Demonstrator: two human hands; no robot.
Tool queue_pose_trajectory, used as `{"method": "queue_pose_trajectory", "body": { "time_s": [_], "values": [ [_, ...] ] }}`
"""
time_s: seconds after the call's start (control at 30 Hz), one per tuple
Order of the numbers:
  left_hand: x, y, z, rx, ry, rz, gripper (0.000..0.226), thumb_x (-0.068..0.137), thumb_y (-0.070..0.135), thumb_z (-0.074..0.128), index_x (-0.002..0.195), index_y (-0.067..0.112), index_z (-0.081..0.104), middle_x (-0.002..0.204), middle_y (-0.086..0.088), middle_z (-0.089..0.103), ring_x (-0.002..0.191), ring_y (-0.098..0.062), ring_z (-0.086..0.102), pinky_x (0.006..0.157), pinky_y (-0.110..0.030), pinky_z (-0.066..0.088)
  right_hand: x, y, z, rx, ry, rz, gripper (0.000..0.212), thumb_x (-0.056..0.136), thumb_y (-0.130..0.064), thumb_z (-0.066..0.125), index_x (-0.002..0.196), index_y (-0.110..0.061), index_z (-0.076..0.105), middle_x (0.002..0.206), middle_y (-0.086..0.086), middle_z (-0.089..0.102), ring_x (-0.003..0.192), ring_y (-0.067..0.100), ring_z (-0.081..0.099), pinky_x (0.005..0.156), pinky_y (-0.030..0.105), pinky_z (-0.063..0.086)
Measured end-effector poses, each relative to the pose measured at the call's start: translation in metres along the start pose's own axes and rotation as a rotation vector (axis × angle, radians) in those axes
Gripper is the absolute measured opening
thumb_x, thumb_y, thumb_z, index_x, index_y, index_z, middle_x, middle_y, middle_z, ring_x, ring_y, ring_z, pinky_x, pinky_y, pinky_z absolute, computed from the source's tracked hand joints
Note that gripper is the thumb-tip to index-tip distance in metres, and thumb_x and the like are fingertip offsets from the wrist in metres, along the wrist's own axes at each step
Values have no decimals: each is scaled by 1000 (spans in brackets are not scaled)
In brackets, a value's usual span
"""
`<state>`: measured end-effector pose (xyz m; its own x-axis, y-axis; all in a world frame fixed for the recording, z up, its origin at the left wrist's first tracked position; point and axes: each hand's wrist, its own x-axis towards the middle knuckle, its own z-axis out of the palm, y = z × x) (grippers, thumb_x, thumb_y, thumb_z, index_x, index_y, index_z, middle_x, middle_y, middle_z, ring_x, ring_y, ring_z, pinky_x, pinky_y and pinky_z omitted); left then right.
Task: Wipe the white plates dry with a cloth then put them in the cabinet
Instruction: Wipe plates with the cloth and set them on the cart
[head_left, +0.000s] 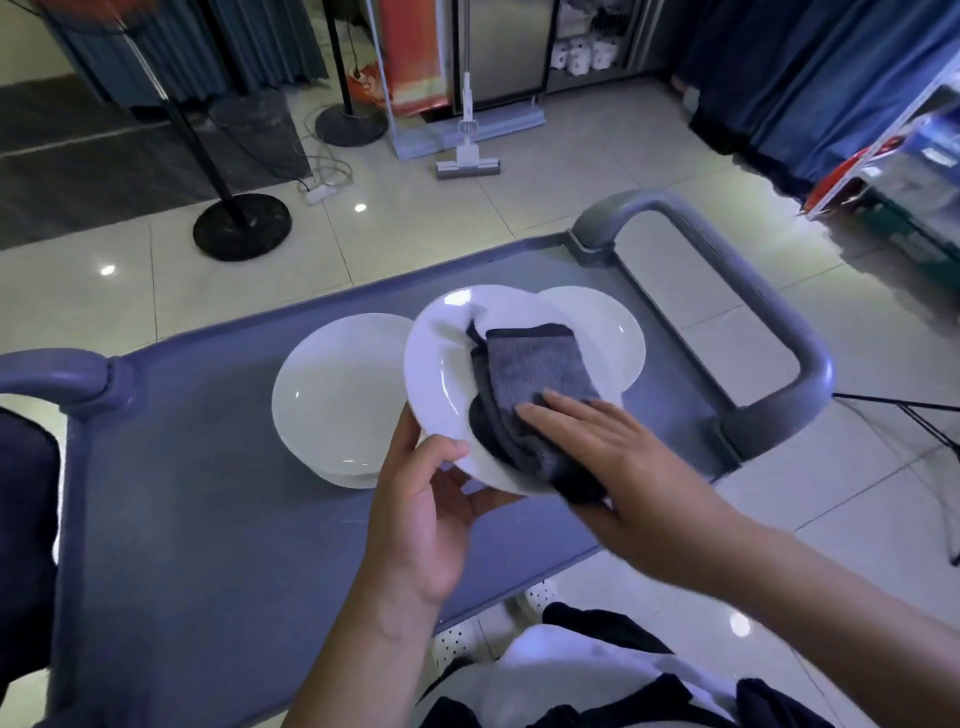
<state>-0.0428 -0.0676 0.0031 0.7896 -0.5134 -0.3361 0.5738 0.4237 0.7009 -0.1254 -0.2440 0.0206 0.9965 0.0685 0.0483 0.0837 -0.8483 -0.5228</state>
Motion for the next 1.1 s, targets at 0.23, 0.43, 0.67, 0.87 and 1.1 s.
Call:
{"method": "queue_pose_trajectory", "body": {
  "time_s": [0.23, 0.43, 0.67, 0.87, 1.1],
  "values": [
    [5, 4, 11, -74, 136, -95, 55, 80, 5, 53, 135, 11, 62, 113, -12, 65, 94, -31, 57, 63, -42, 61, -14, 9, 14, -133, 117, -30, 60, 90, -26, 67, 148, -24, 49, 152, -6, 48, 144, 16, 41, 120, 35, 28],
    [15, 15, 43, 254, 158, 64, 32, 100, 10, 51, 125, 20, 67, 109, 0, 75, 96, -21, 72, 65, -34, 59, -3, 18, 14, 23, 372, -64, 49, 82, 2, 60, 126, -16, 69, 127, -5, 70, 119, 15, 64, 99, 30, 51],
    [55, 33, 49, 801, 90, 82, 67, 97, 53, 60, 154, 53, 26, 152, 33, 39, 133, 16, 39, 97, -12, 36, 8, 38, -20, 1551, 412, 599, 33, 86, 7, 64, 111, -13, 71, 97, 1, 76, 84, 22, 70, 64, 38, 61],
    [48, 9, 32, 292, 86, -78, 46, 79, 23, 80, 125, 24, 74, 131, -2, 70, 126, -21, 63, 95, -31, 55, -9, 72, -26, 1906, 319, 724, 40, 83, -2, 60, 122, -9, 65, 116, 14, 73, 92, 28, 74, 67, 45, 62],
    [42, -24, 63, 38, 143, -48, 42, 83, 14, 78, 122, 32, 75, 136, -3, 67, 124, -22, 65, 83, -38, 62, 4, 112, -13, 1769, 429, 916, 27, 94, -12, 61, 121, -10, 68, 115, 10, 75, 101, 24, 73, 85, 46, 59]
  ]
}}
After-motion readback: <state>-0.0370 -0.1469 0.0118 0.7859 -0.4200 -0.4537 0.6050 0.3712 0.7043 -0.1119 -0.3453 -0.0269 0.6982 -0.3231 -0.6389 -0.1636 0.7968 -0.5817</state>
